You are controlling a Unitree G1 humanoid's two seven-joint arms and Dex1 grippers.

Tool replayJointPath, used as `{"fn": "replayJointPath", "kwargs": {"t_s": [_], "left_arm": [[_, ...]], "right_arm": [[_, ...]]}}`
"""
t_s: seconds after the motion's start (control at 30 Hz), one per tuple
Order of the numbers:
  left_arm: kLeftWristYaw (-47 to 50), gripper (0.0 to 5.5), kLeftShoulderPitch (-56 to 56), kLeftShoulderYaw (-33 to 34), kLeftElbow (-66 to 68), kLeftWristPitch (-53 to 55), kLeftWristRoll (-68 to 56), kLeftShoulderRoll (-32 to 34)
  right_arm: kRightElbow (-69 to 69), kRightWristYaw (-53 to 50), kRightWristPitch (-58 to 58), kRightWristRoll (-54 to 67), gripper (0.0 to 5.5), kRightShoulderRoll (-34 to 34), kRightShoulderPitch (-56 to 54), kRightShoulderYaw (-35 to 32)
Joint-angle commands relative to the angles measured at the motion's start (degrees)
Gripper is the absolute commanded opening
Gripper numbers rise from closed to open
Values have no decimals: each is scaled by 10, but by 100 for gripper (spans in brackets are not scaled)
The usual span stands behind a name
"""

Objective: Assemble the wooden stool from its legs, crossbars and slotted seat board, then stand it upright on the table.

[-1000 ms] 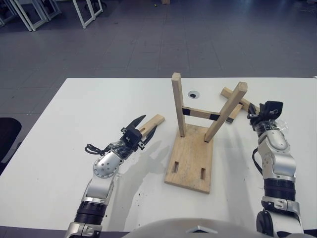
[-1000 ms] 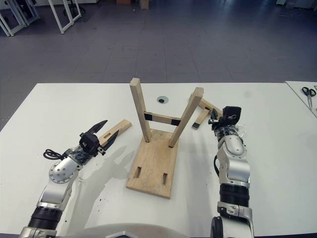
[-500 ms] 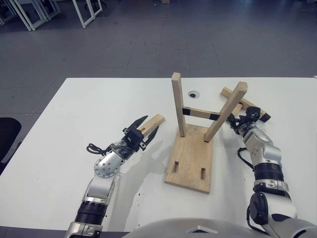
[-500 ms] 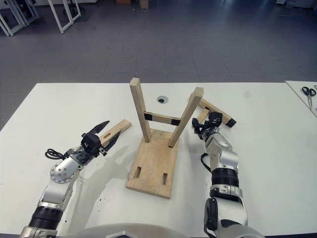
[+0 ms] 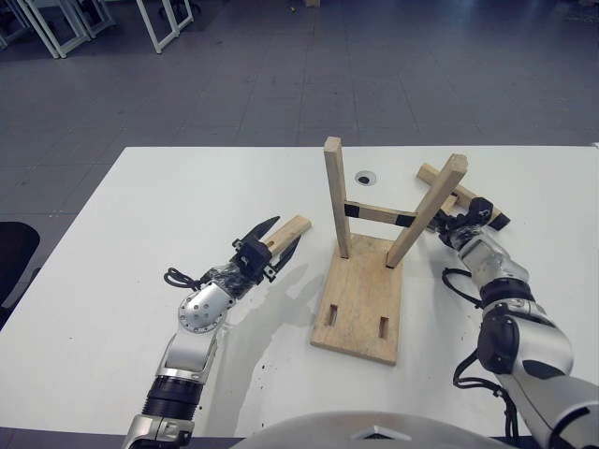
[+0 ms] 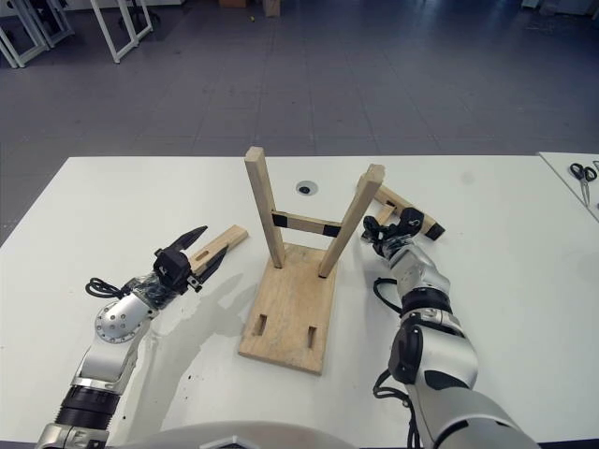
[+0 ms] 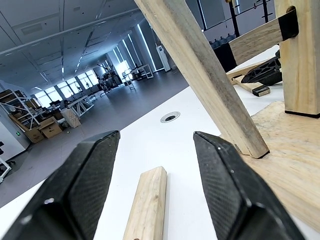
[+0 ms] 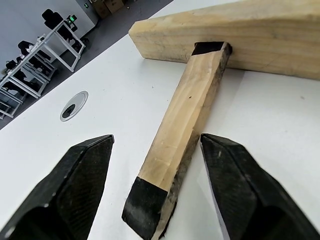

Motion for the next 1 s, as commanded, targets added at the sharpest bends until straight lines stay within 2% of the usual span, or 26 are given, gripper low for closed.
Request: {"fn": "replayJointPath", "kwargs": {"t_s": [0.03, 0.53, 0.77, 1.0], "left_arm": [[-5, 271, -13, 0, 11, 4, -1, 4], [-8, 271, -16, 5, 17, 2, -3, 6], [-3, 271, -8, 8, 13, 3, -1, 4], [-9, 271, -13, 5, 17, 3, -2, 4]], "right_arm": [[46, 23, 22, 24, 266, 5, -10, -21], [75, 73, 51, 64, 11, -7, -19, -63], [43, 92, 71, 70, 11, -6, 6, -59], [30, 60, 38, 30, 165, 6, 9, -20]]}}
